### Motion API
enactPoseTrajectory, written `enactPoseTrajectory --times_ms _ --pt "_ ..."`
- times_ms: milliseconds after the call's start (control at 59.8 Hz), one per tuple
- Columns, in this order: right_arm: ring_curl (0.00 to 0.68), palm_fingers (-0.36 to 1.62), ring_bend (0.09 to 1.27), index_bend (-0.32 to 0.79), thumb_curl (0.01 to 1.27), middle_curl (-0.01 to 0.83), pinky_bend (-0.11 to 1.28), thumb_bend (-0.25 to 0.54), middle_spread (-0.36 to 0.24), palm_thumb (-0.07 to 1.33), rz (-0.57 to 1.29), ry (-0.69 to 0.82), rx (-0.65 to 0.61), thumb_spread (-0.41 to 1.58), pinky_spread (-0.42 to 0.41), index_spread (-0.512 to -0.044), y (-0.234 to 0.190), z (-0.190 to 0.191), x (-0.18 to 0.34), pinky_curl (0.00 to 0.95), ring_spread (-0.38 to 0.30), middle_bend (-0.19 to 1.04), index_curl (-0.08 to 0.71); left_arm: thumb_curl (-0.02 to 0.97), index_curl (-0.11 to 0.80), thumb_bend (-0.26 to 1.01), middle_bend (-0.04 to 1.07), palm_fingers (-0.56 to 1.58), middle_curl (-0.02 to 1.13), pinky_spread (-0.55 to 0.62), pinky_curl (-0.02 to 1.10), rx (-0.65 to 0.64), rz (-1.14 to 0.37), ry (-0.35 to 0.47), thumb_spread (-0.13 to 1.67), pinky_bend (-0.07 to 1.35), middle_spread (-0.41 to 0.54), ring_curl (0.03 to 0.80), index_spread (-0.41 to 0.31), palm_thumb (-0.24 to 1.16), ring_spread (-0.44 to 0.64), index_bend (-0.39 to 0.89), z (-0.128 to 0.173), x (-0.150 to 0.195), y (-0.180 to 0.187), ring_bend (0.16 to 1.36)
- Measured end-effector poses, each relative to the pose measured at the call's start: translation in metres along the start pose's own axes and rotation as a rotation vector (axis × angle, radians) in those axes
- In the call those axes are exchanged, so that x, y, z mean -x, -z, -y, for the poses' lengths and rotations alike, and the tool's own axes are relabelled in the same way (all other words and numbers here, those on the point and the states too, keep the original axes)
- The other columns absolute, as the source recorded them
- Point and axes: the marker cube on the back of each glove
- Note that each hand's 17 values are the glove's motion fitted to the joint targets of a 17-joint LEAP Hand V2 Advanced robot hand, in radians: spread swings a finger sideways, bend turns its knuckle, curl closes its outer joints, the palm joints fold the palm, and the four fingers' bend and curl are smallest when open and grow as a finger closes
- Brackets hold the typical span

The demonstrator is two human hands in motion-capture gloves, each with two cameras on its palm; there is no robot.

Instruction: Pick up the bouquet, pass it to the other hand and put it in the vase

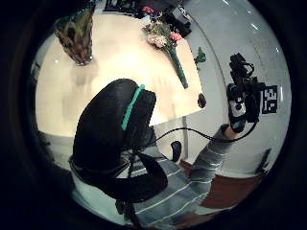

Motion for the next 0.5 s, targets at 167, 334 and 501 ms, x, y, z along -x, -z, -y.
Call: enactPoseTrajectory --times_ms 167,334,501 --pt "0.16 0.22 0.43 0.1 0.08 0.13 0.51 0.138 -0.058 0.26 0.039 0.01 -0.007 0.92 0.198 -0.35 0.005 0.0 0.004 0.212 0.024 0.2 0.069 0.104 0.175 0.07 0.19 0.42 0.17 0.22 0.16 0.027 -0.017 0.008 0.88 0.28 0.105 0.163 -0.023 0.18 0.19 0.19 -0.01 0.002 0.0 0.41" --pt "0.199 0.19 0.46 0.12 0.12 0.197 0.53 0.102 -0.063 0.27 0.043 0.016 -0.015 1.13 0.225 -0.388 0.006 0.008 0.007 0.258 0.028 0.21 0.107 0.159 0.246 0.02 0.18 0.41 0.22 0.25 0.21 0.017 -0.05 -0.001 1.05 0.25 0.111 0.194 -0.031 0.19 0.22 0.18 -0.009 0.01 -0.013 0.41" --pt "0.224 0.19 0.47 0.13 0.15 0.244 0.53 0.062 -0.061 0.28 0.035 -0.002 0.014 1.2 0.234 -0.397 0.006 0.019 0.01 0.283 0.03 0.21 0.137 0.198 0.291 -0.01 0.18 0.41 0.26 0.25 0.25 0.005 -0.072 0.001 1.11 0.24 0.106 0.217 -0.038 0.2 0.22 0.17 -0.023 0.012 -0.014 0.41"
